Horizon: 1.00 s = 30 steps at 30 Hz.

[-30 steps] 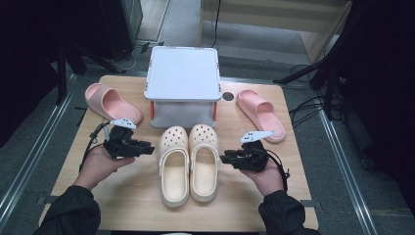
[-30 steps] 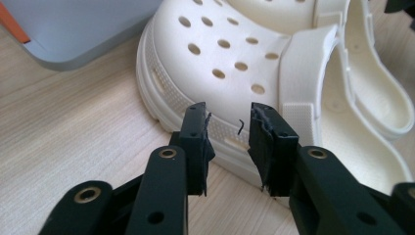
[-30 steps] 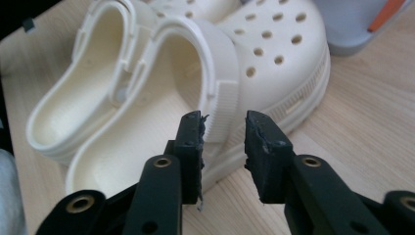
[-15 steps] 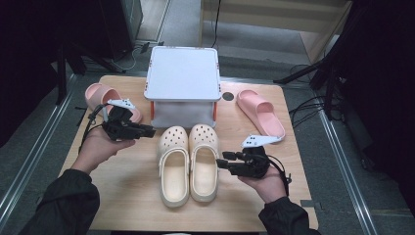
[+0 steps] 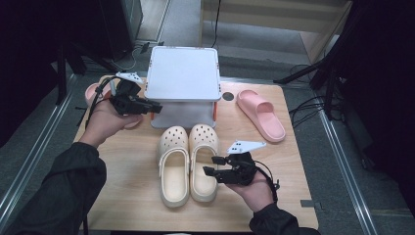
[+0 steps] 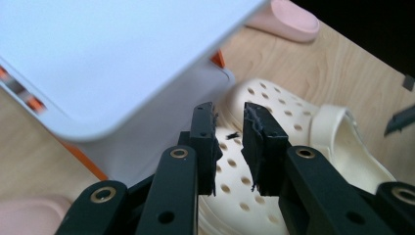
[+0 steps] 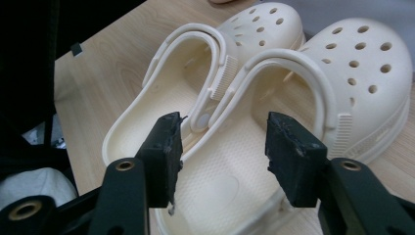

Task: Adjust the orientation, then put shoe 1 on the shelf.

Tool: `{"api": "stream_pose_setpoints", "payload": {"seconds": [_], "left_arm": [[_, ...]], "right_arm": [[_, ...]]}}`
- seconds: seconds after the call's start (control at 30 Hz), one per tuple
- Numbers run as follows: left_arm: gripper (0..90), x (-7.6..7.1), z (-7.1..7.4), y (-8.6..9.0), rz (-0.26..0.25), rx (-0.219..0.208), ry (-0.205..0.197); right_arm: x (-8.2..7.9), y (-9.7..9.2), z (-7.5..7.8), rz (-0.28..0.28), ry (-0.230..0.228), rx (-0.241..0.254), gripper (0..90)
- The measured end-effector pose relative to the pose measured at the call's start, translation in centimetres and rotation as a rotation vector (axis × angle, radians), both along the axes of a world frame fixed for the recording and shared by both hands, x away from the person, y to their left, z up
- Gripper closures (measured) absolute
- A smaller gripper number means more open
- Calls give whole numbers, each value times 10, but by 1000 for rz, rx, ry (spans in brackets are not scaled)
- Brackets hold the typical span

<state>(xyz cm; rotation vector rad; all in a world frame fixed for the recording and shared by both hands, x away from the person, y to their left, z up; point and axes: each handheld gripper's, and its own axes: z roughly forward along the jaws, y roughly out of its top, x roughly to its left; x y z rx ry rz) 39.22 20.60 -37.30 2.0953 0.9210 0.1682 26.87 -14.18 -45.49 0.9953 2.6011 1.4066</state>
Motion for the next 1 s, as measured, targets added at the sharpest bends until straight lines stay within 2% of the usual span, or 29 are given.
{"api": "stream_pose_setpoints", "payload": {"seconds": [0.03,0.07,0.2,0.37,0.43,0.5,0.67,0.77,1.0], "left_arm": [[753,3,2,-1,3,-2,-1],[756,10,6,-2,6,14,-15],[763,24,9,-3,12,38,-20],[763,37,3,-2,31,20,-7],[768,41,-2,-2,38,32,1],[769,43,-3,-3,34,19,3],[768,45,-2,-9,32,30,-5],[768,46,-2,-12,25,36,-4],[765,49,-1,-14,19,45,-2]], "right_arm": [[0,3,-1,-8,-3,-4,453],[0,5,-2,-12,-2,-8,443],[0,17,-5,-29,-4,-8,400],[4,29,-10,-53,-6,-11,386],[6,35,-14,-78,-3,-21,362],[8,41,-17,-94,2,-30,346],[11,53,-26,-117,6,-67,321],[13,58,-29,-134,13,-70,318],[20,72,-38,-132,19,-84,312]]}}
